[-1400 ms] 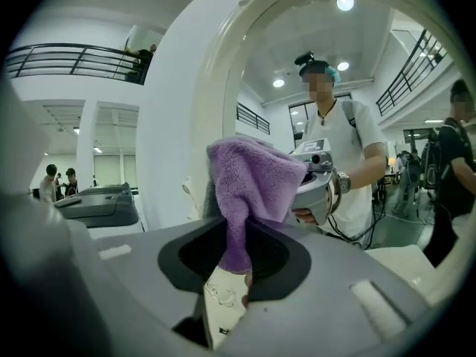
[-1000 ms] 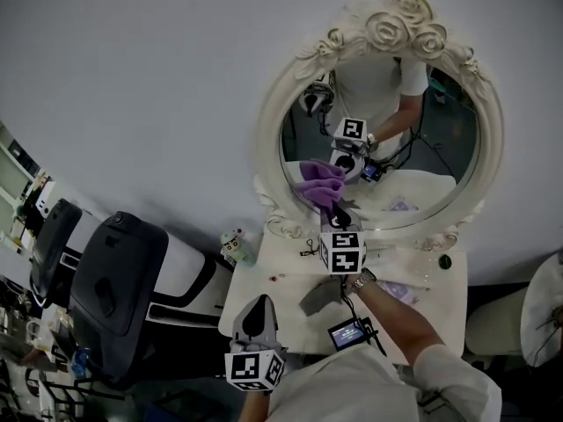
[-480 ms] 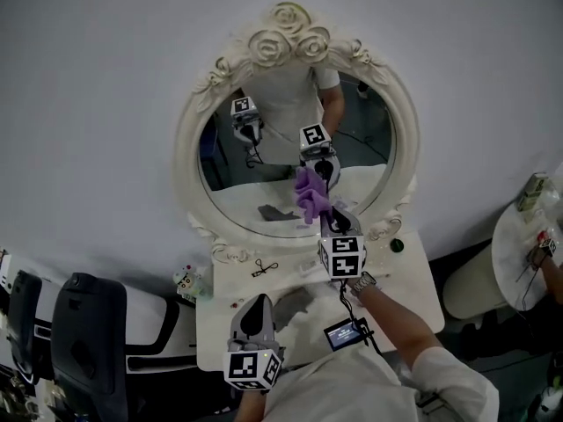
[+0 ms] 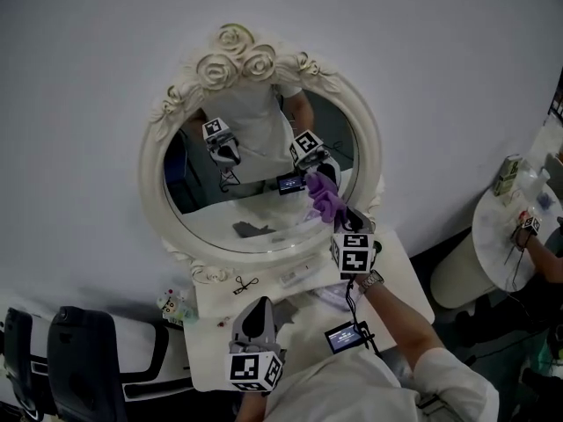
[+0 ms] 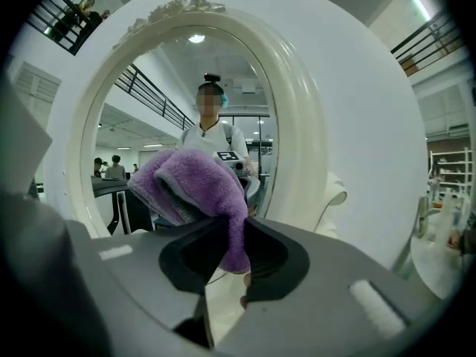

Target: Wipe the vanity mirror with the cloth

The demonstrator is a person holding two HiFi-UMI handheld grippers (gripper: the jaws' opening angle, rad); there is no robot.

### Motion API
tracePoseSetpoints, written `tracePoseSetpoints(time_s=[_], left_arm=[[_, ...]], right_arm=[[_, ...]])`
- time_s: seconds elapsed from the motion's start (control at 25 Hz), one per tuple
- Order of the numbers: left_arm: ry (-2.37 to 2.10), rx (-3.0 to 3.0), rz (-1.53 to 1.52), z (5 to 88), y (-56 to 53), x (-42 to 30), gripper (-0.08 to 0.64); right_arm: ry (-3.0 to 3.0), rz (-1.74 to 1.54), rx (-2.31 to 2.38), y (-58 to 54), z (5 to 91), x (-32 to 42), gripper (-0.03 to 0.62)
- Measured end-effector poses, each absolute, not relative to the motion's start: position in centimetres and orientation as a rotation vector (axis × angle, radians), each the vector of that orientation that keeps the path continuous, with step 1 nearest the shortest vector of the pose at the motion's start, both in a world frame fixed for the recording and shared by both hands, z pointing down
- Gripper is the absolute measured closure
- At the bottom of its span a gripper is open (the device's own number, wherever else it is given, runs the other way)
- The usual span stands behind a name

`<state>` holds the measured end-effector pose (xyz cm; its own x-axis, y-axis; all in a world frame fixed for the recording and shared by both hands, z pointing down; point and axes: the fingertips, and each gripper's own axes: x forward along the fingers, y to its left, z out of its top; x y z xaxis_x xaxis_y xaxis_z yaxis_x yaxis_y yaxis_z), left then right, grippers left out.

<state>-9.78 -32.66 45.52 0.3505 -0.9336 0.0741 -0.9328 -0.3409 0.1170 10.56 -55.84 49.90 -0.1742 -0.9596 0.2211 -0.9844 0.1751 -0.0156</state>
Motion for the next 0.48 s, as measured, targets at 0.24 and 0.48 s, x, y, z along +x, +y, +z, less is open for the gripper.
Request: tracePoseSetpoints(time_s=[0.24, 0.48], left_arm=[[-1.71, 2.458, -0.002, 45.6, -32.6, -9.9, 0.561], [-1.759, 2.416, -0.007, 46.0, -31.3, -11.2, 0.561]], right_arm=[[-2.252, 0.296, 1.97, -55.7, 50.2, 12.3, 0.517], [-2.366, 0.308, 1.885, -53.4, 49.9, 8.3, 0.517]])
